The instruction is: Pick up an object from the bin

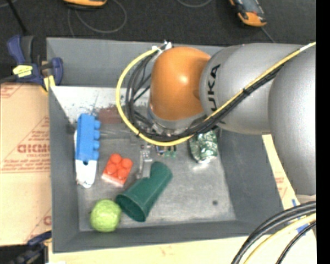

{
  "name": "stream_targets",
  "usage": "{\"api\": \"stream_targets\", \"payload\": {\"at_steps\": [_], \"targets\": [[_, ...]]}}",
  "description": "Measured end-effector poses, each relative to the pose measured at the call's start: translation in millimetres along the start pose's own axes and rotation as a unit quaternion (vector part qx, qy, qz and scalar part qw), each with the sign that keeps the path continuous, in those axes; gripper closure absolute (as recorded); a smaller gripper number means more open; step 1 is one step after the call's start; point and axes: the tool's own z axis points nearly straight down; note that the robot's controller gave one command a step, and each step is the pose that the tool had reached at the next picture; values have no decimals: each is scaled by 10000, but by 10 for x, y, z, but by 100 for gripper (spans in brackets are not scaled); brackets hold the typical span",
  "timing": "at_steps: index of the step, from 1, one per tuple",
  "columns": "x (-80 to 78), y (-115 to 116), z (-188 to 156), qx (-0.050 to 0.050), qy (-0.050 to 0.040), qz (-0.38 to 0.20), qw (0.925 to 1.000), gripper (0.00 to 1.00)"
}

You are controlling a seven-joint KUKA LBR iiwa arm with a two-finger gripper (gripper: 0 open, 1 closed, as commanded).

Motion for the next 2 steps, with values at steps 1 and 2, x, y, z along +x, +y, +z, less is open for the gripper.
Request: {"api": "stream_targets", "payload": {"at_steps": [1,2], "targets": [[-18,-4,-47,-6,-40,12,10000,0],[247,-249,365,2,-69,-297,9995,0]]}}
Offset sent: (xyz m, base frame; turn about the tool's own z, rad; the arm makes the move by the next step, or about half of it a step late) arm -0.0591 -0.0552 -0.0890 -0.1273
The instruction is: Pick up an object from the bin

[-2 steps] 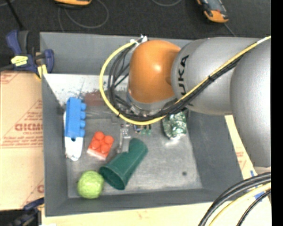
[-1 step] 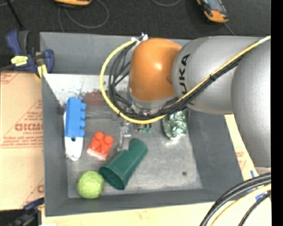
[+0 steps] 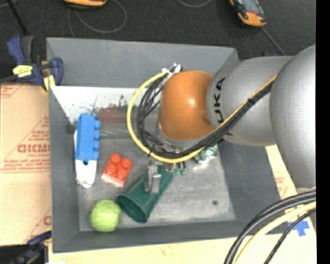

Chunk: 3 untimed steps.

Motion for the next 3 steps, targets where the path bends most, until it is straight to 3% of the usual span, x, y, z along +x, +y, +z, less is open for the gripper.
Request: {"api": "stream_targets", "payload": {"at_steps": [1,2,3], "targets": [[10,-435,386,0,34,-549,9985,0],[172,-466,613,-9,29,-1712,9852,100],[173,-461,615,-14,32,-1704,9854,0]]}}
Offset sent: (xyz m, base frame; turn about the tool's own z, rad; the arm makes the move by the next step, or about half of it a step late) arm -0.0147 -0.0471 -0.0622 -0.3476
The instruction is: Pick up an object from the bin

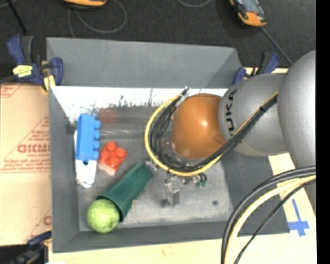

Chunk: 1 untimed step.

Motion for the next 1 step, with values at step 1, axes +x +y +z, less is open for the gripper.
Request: {"api": "stream_targets", "payload": {"at_steps": [1], "targets": [[0,0,0,-1,1,4,10000,0]]}}
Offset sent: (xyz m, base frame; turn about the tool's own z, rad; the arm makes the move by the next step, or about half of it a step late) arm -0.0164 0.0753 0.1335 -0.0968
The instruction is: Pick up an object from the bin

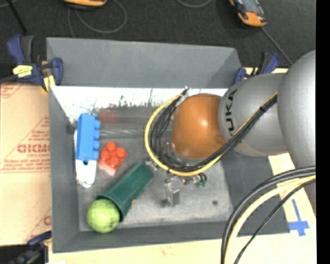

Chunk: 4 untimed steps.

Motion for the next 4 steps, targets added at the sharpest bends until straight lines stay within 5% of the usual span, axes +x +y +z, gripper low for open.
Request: {"api": "stream_targets", "payload": {"at_steps": [2,3,4], "targets": [[-80,354,-642,9,22,-244,9997,0],[-45,133,-957,2,-13,-432,9991,0],[-110,193,-1502,24,29,-558,9984,0]]}}
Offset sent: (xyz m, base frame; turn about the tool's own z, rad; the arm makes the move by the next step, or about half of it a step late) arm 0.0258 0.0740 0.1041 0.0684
